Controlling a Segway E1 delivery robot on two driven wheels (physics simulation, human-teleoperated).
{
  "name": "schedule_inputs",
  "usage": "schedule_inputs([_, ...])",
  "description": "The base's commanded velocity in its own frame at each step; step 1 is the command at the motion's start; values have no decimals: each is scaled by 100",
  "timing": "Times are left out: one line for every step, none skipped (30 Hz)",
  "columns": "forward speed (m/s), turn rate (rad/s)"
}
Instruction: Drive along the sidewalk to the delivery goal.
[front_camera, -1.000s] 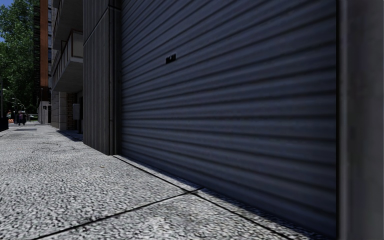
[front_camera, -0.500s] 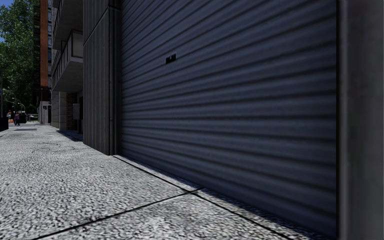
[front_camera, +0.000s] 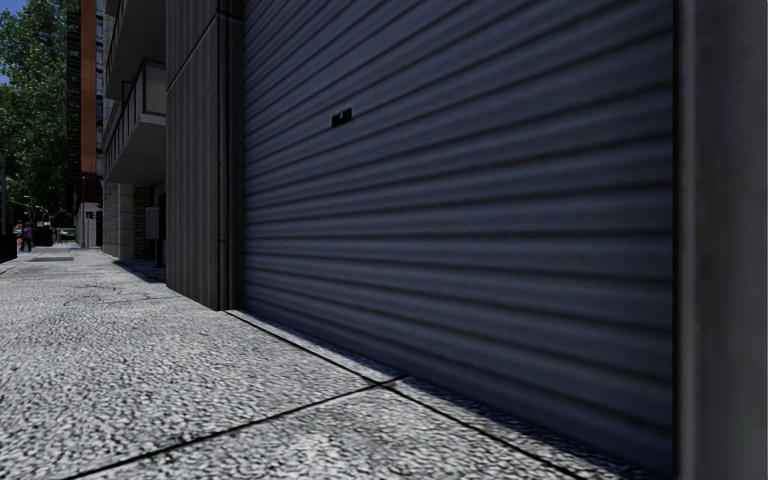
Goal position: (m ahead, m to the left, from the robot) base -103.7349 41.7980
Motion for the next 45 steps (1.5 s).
schedule_inputs([13,24])
schedule_inputs([32,29])
schedule_inputs([32,29])
schedule_inputs([38,35])
schedule_inputs([43,38])
schedule_inputs([47,41])
schedule_inputs([49,46])
schedule_inputs([49,46])
schedule_inputs([50,47])
schedule_inputs([52,48])
schedule_inputs([58,48])
schedule_inputs([63,48])
schedule_inputs([65,48])
schedule_inputs([65,48])
schedule_inputs([65,48])
schedule_inputs([65,48])
schedule_inputs([65,48])
schedule_inputs([65,50])
schedule_inputs([65,50])
schedule_inputs([65,51])
schedule_inputs([65,51])
schedule_inputs([65,54])
schedule_inputs([65,55])
schedule_inputs([65,56])
schedule_inputs([65,56])
schedule_inputs([66,56])
schedule_inputs([66,56])
schedule_inputs([69,56])
schedule_inputs([75,56])
schedule_inputs([81,56])
schedule_inputs([84,56])
schedule_inputs([84,56])
schedule_inputs([87,56])
schedule_inputs([90,56])
schedule_inputs([92,56])
schedule_inputs([93,56])
schedule_inputs([93,56])
schedule_inputs([95,56])
schedule_inputs([97,56])
schedule_inputs([98,56])
schedule_inputs([100,56])
schedule_inputs([100,56])
schedule_inputs([105,56])
schedule_inputs([107,56])
schedule_inputs([110,56])
